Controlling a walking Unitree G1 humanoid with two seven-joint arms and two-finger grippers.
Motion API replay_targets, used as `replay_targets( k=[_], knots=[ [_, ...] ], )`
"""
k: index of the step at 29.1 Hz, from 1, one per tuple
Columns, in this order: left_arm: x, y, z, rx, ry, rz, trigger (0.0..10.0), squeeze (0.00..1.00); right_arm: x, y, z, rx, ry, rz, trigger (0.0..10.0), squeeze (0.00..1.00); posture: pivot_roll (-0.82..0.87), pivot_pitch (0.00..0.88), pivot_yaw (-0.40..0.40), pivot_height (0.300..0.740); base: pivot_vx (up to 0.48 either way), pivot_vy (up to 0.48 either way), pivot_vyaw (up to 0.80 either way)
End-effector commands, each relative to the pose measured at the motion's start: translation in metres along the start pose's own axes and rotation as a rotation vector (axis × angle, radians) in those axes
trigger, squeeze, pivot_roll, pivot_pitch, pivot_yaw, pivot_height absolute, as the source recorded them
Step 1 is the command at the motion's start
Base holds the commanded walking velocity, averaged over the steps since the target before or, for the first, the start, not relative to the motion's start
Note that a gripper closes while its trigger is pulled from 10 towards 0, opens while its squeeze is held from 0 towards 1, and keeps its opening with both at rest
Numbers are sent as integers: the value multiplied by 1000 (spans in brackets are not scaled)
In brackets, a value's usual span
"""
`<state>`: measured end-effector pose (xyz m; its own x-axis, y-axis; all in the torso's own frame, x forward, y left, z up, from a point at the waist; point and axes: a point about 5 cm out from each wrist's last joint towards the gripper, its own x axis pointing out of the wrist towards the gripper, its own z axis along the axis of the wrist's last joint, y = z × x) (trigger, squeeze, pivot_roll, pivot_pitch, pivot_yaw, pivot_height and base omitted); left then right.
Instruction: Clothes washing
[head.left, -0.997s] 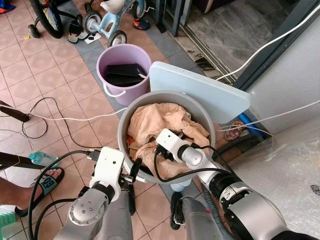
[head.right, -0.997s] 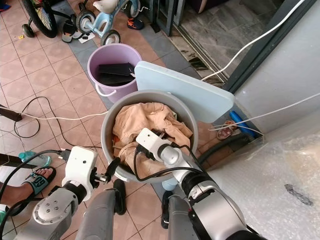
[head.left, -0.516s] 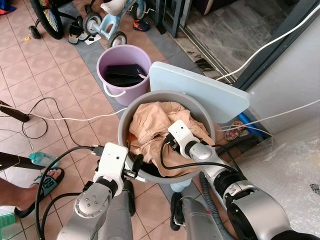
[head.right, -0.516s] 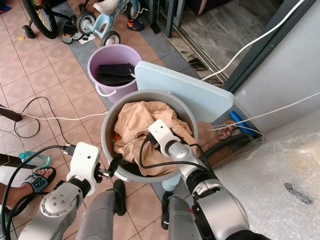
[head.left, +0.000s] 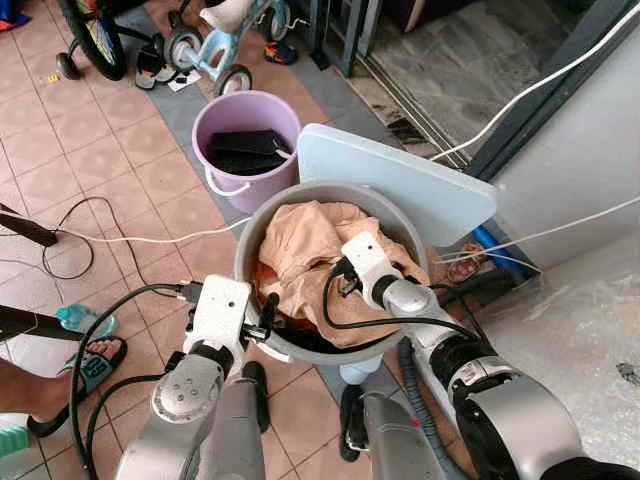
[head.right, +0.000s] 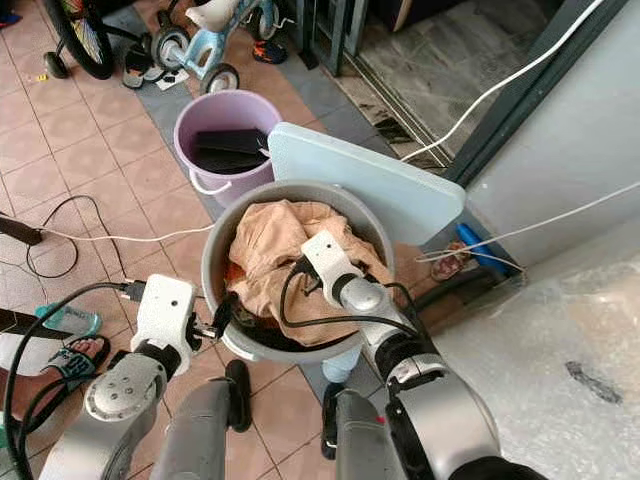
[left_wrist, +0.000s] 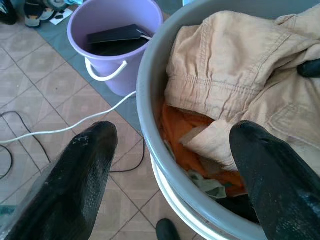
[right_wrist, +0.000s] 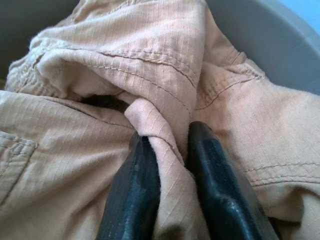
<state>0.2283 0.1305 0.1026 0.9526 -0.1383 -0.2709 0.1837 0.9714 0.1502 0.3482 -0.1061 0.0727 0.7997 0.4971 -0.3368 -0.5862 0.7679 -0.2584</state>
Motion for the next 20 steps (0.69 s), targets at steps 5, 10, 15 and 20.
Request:
replay_targets(
  k=[5, 10, 15, 20],
  knots=[
    [14, -1, -5, 0, 1, 1, 10000, 0, -18, -31, 12, 102, -128, -46, 0, 0, 34, 201, -44, 740, 0, 0, 0],
    [26, 1, -3, -3, -28, 7, 10000, 0, -36, -43, 25, 178, -240, -144, 0, 0, -12, 138, -22, 740, 0, 0, 0],
    [32, 6, -8, -28, -52, 20, 10000, 0, -79, -38, 20, 300, -348, -352, 0, 0, -64, 66, 18, 740, 0, 0, 0],
    [38, 2, -2, -52, -92, 18, 10000, 0, -104, -24, 9, 335, -349, -460, 0, 0, -98, 0, 41, 740, 0, 0, 0]
  ],
)
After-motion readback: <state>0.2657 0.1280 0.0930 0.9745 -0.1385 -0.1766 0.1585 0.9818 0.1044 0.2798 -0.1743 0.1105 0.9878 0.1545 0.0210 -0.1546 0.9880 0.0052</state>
